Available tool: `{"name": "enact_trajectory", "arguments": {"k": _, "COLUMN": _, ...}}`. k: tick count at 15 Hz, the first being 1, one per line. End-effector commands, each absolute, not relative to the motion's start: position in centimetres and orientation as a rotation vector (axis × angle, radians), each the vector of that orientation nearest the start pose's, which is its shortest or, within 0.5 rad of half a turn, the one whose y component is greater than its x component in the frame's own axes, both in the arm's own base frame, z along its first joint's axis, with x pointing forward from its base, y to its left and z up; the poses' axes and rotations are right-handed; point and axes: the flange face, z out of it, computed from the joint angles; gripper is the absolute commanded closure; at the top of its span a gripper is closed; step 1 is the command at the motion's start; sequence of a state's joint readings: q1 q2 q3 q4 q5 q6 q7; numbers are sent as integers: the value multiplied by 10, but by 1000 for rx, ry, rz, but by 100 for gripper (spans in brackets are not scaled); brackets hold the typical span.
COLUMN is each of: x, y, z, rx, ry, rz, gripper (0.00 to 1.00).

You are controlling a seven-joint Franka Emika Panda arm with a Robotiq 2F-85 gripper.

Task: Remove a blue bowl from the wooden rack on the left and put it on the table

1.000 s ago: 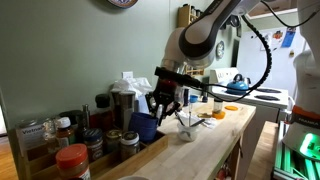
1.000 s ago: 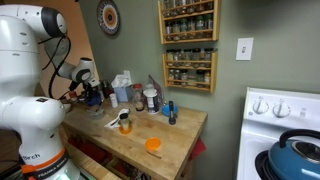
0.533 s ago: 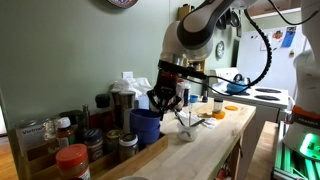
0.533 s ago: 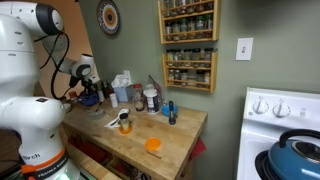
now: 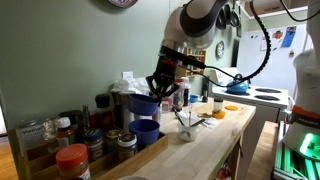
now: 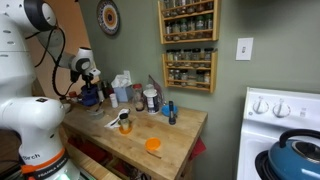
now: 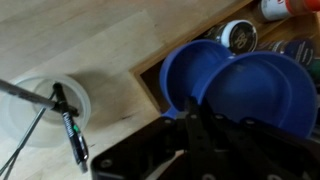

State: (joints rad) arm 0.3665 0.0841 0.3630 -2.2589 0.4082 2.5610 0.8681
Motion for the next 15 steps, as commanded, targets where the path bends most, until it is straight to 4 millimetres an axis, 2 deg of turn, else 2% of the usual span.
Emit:
{"name": "enact_trajectory", "arguments": {"k": 1, "x": 401, "y": 308, "z": 381, "rx": -2865, "ry": 739, "rz": -47, "gripper": 99}}
{"name": "enact_trajectory", "arguments": {"k": 5, "x": 391, "y": 243, "z": 404, "rx": -2963, "ry": 995, "rz": -108, "gripper": 99}}
{"name": "enact_trajectory", "arguments": {"k": 7, "x": 388, "y": 215, "z": 403, "rx": -2966, "ry": 1158, "rz": -101, "gripper": 99}}
{"name": "enact_trajectory", "arguments": {"k": 8, "x": 389, "y": 208, "z": 401, "rx": -2887, "ry": 1231, "rz": -76, "gripper": 99}}
{"name": "enact_trajectory", "arguments": {"k": 9, "x": 401, "y": 226, "z": 405, "rx": -2937, "ry": 1106, "rz": -69, "gripper": 95}}
{"name": "enact_trajectory", "arguments": {"k": 11, "x": 398, "y": 211, "z": 404, "rx": -2914, "ry": 1179, "rz": -72, "gripper": 95}}
{"name": "enact_trajectory", "arguments": {"k": 13, "x": 413, "y": 213, "z": 387, "rx": -2847, "ry": 1448, "rz": -65, "gripper": 99}}
{"name": "enact_trajectory", "arguments": {"k": 15, "x": 429, "y": 205, "z": 366, "rx": -2764, "ry": 1599, "rz": -76, "gripper": 99}}
